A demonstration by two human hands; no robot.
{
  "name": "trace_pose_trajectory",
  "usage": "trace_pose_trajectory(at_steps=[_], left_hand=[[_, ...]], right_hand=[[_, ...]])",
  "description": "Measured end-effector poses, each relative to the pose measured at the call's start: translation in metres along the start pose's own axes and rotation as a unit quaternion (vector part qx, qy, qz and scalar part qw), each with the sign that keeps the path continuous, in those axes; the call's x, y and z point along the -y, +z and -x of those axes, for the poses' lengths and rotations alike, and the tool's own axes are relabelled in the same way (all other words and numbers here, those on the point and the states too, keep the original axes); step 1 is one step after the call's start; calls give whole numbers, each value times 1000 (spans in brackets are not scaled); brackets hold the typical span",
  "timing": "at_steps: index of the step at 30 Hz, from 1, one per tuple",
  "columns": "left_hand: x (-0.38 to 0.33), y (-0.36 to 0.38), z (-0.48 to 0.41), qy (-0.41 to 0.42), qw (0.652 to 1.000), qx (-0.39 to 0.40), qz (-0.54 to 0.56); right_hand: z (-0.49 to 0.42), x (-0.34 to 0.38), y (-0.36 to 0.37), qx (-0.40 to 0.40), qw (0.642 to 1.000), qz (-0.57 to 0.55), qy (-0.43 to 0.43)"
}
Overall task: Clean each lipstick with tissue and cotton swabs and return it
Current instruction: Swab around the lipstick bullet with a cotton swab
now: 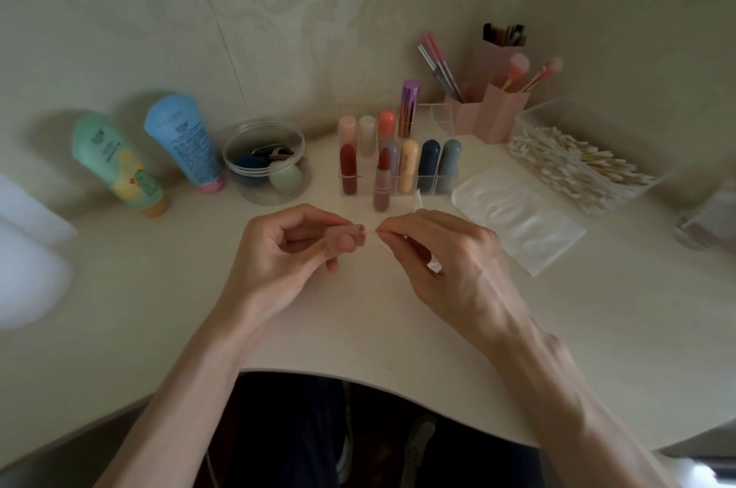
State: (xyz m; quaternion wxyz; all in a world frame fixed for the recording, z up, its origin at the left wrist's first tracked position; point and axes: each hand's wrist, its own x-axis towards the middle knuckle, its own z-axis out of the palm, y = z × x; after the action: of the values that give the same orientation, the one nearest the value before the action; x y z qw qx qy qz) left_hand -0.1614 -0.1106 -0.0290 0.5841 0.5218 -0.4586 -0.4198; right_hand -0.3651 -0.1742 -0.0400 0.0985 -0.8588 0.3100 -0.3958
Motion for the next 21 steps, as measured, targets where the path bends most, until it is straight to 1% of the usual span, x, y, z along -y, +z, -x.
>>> trace_pose_trajectory(at_steps=[4,12,17,21], left_hand=[[-1,-2,1,-7,1000,-19,-15],[1,-3,1,-9,999,-49,2],[1,-3,2,-10,999,-47,1],[0,-2,1,-1,999,-46,12]], right_hand=[[0,4,0,10,1000,-7,0],[1,8,2,29,999,-43,5],[2,8,3,57,994,-83,39],[2,9,6,74,985,-139,75]])
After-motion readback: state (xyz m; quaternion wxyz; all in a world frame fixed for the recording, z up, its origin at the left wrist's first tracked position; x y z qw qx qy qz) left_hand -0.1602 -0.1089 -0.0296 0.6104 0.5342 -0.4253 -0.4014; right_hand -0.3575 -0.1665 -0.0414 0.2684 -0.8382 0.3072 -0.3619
